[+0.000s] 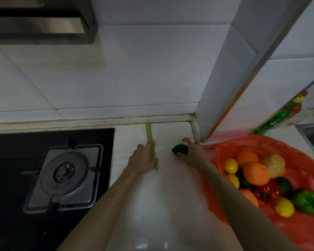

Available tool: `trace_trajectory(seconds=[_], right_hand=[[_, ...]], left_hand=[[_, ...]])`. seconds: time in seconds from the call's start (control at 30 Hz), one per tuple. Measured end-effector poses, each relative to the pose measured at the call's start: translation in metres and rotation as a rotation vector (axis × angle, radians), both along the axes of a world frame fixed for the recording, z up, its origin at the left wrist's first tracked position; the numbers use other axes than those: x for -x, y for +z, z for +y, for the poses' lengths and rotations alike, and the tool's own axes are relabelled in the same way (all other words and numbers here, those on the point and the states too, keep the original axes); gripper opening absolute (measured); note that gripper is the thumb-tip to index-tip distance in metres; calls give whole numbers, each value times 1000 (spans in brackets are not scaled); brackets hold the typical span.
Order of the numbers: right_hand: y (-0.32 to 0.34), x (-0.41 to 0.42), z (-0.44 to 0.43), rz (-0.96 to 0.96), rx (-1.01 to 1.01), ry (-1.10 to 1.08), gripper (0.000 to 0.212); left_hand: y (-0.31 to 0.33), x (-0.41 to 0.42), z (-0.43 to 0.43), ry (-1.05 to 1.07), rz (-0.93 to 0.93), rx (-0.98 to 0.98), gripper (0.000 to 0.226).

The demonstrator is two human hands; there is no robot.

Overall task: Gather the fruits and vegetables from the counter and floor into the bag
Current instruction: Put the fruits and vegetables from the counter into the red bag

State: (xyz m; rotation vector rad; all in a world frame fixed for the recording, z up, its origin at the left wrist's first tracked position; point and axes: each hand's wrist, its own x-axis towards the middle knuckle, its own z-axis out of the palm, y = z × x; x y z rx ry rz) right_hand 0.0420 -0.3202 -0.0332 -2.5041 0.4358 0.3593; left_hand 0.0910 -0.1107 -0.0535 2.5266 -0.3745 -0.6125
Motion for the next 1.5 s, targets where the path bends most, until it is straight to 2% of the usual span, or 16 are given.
trace_trajectory(seconds=[0.33, 0.5, 0.6, 0.83, 1.03, 1.3, 1.5], right_hand=[[-20, -11, 27, 3, -70, -187, 52], [-26, -13, 31, -30, -76, -211, 50], [-27, -11, 29, -53, -94, -218, 50], [-28, 6, 26, -166, -144, -166, 47], [-10, 30, 30, -312, -182, -123, 48], [46, 92, 30, -514, -228, -57, 47], [70, 138, 8, -616, -242, -153, 48]], left_hand=[[-28, -19, -19, 0, -74, -20, 67], [-33, -25, -23, -15, -112, -37, 37], [-33, -27, -22, 2, -90, 0, 29], [-28, -12, -10, 7, -65, 133, 62], [-3, 15, 5, 25, -135, 242, 61], [49, 71, -5, 45, -202, 360, 61], [82, 101, -17, -33, -284, 388, 61]])
